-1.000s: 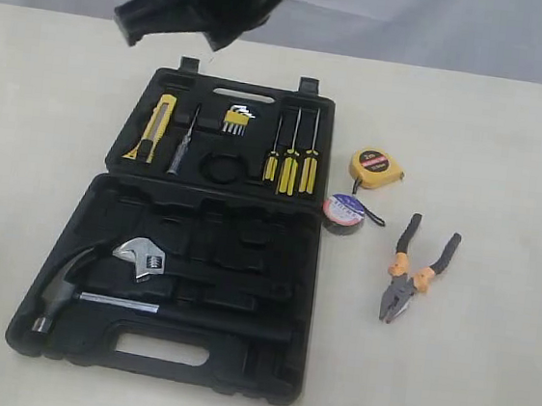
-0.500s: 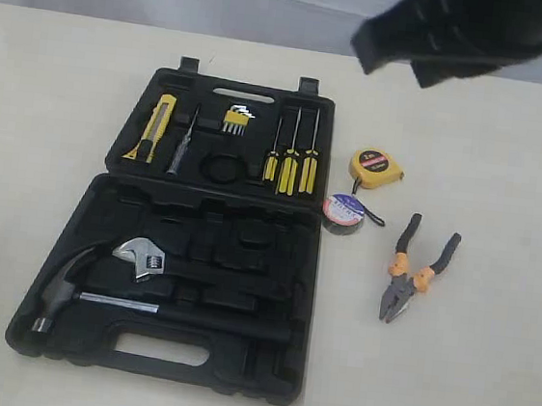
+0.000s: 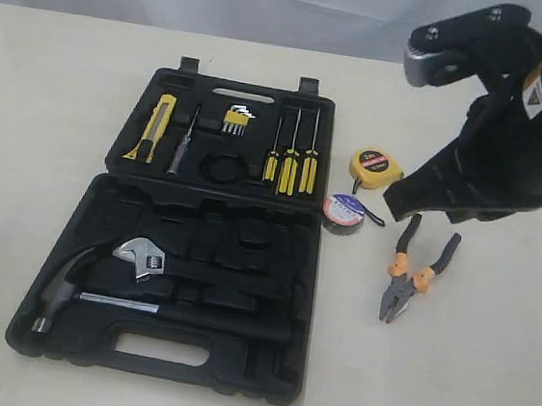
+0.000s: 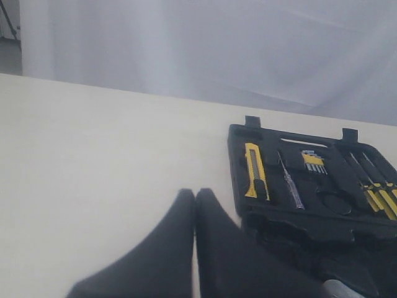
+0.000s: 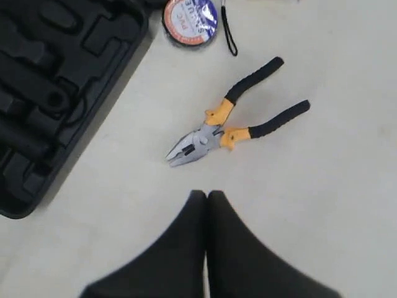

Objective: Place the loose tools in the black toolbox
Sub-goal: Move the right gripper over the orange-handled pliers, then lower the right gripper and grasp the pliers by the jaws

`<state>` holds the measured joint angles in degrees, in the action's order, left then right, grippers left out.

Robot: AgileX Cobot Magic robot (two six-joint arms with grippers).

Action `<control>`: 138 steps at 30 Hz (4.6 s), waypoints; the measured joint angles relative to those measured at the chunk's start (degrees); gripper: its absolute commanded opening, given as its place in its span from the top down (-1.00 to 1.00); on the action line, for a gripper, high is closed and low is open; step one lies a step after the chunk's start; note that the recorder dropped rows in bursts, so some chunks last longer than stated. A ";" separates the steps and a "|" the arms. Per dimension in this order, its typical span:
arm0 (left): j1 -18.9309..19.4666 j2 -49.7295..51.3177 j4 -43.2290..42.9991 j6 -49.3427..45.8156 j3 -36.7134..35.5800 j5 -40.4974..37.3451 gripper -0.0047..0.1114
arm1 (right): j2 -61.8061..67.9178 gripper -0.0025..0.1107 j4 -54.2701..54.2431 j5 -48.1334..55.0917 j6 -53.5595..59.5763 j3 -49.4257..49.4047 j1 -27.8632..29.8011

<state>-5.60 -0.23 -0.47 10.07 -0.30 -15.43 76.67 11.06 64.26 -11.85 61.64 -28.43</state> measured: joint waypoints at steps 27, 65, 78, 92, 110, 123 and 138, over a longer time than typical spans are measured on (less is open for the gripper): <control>0.00 0.00 0.00 0.00 0.00 0.00 0.92 | 8.17 0.96 -9.66 -6.46 51.64 -0.36 12.70; 0.00 0.00 0.00 0.00 0.00 0.00 0.92 | 8.39 0.39 -15.32 -6.61 96.70 -2.96 12.70; 0.00 0.00 0.00 0.00 0.00 0.00 0.92 | 8.39 -0.18 -15.18 -10.24 101.25 -7.50 12.70; 0.00 0.00 0.00 0.00 0.00 0.00 0.92 | 8.39 -0.17 -24.95 -11.12 100.88 -7.50 12.70; 0.00 0.00 0.00 0.00 0.00 0.00 0.92 | 11.74 -0.17 -19.45 -11.79 105.64 -7.50 12.70; 0.00 0.00 0.00 0.00 0.00 0.00 0.92 | 22.00 -0.17 -4.12 -18.13 105.90 -7.50 8.19; 0.00 0.00 0.00 0.00 0.00 0.00 0.92 | 23.64 -0.17 -3.89 -20.37 106.48 -7.63 4.31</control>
<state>-5.60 -0.23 -0.47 10.07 -0.30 -15.43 100.31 7.17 43.90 94.63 54.00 -24.12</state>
